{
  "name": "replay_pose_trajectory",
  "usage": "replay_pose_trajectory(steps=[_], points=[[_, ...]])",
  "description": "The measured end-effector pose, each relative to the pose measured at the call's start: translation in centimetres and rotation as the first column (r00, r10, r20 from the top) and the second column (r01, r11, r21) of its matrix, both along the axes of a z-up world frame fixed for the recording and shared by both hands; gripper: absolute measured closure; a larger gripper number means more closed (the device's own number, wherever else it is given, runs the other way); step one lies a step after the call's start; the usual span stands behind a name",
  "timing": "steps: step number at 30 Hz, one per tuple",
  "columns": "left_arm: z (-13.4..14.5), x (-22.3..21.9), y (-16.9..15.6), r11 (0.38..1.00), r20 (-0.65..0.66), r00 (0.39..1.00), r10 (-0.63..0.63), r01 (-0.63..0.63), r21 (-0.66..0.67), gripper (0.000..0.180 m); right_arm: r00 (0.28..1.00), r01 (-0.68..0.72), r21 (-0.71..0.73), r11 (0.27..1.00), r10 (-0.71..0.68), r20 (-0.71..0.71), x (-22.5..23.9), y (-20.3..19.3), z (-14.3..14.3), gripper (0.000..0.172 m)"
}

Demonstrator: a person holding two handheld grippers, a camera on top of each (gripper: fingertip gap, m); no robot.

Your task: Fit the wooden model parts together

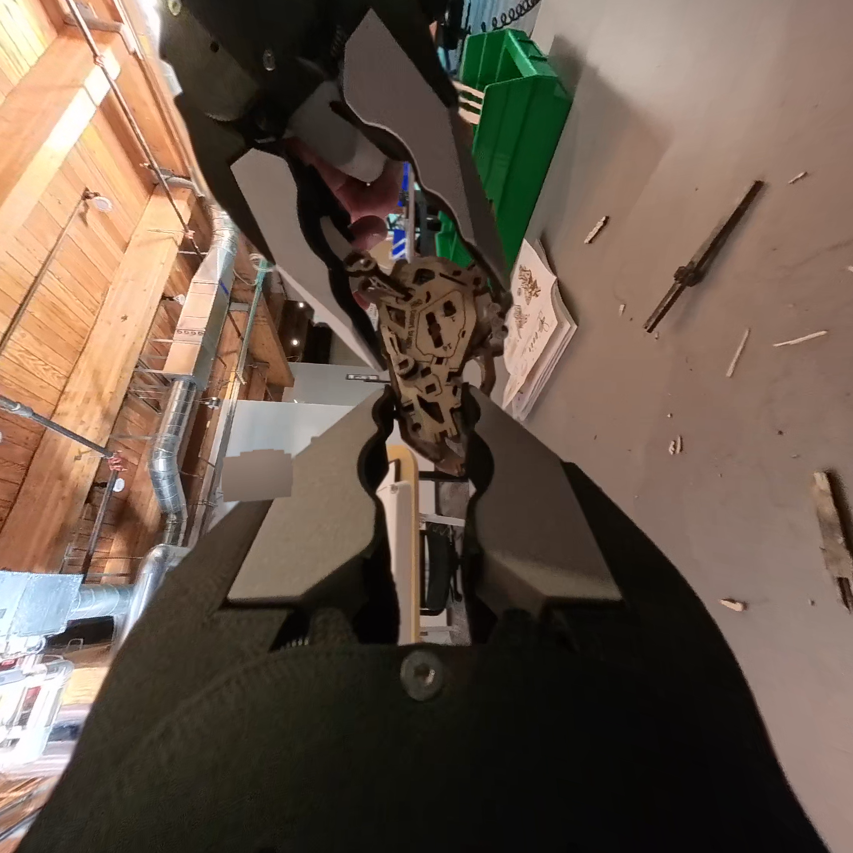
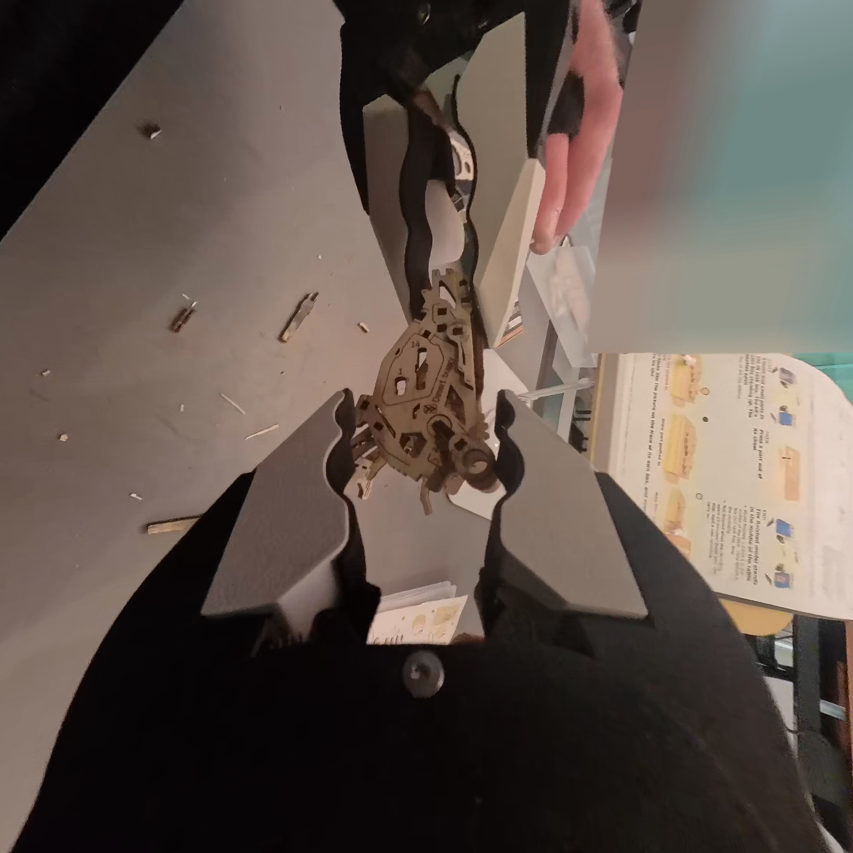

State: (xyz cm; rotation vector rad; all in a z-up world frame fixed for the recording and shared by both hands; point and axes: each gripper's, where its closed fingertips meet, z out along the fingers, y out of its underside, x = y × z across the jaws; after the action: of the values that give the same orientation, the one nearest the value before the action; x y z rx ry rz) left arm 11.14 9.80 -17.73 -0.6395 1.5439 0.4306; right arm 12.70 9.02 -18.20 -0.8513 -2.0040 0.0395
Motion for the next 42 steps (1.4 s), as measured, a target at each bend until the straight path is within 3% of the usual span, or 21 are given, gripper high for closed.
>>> replay_pose_trajectory(steps=[1, 10, 16, 20, 23, 29, 33, 35, 42], points=[[-0.3, 0.0, 0.0, 1.000, -0.007, 1.000, 0.001, -0.001, -0.014, 0.155, 1.000, 0.001, -0.009, 1.000, -0.001, 0.008, 0.0, 0.0, -0.4, 0.114], [-4.7, -1.2, -0.9, 0.971, -0.052, 0.999, 0.009, -0.021, -0.239, 0.155, 1.000, 0.028, -0.220, 0.975, -0.027, 0.009, -0.8, -0.7, -4.7, 0.116], [-7.2, -1.5, -1.3, 0.936, -0.123, 0.992, 0.032, -0.073, -0.345, 0.155, 0.995, 0.035, -0.185, 0.982, -0.017, 0.101, -0.8, -1.1, -6.2, 0.105], [-8.6, -1.6, -1.3, 0.912, -0.175, 0.983, 0.055, -0.121, -0.393, 0.154, 0.989, 0.046, -0.161, 0.986, -0.021, 0.149, -0.7, -1.3, -7.3, 0.118], [-9.3, -1.4, -1.5, 0.902, -0.201, 0.978, 0.059, -0.139, -0.409, 0.155, 0.984, 0.045, -0.159, 0.986, -0.016, 0.179, -1.0, -1.5, -8.6, 0.118], [-9.7, -1.2, -1.5, 0.859, -0.170, 0.980, 0.099, -0.170, -0.483, 0.156, 0.983, 0.082, -0.165, 0.983, -0.053, 0.173, -1.4, -1.2, -10.4, 0.118], [-9.8, -1.3, -1.4, 0.842, -0.158, 0.982, 0.105, -0.172, -0.511, 0.156, 0.986, 0.097, -0.180, 0.979, -0.070, 0.153, -1.8, -0.9, -10.4, 0.120], [-9.8, -1.2, -1.6, 0.831, -0.147, 0.984, 0.097, -0.161, -0.532, 0.156, 0.988, 0.094, -0.185, 0.978, -0.069, 0.138, -2.0, -0.7, -10.3, 0.130], [-9.8, -1.7, -1.1, 0.790, -0.071, 0.987, 0.144, -0.158, -0.592, 0.152, 0.993, 0.090, -0.235, 0.968, -0.068, 0.100, -2.4, -0.4, -10.3, 0.131]])
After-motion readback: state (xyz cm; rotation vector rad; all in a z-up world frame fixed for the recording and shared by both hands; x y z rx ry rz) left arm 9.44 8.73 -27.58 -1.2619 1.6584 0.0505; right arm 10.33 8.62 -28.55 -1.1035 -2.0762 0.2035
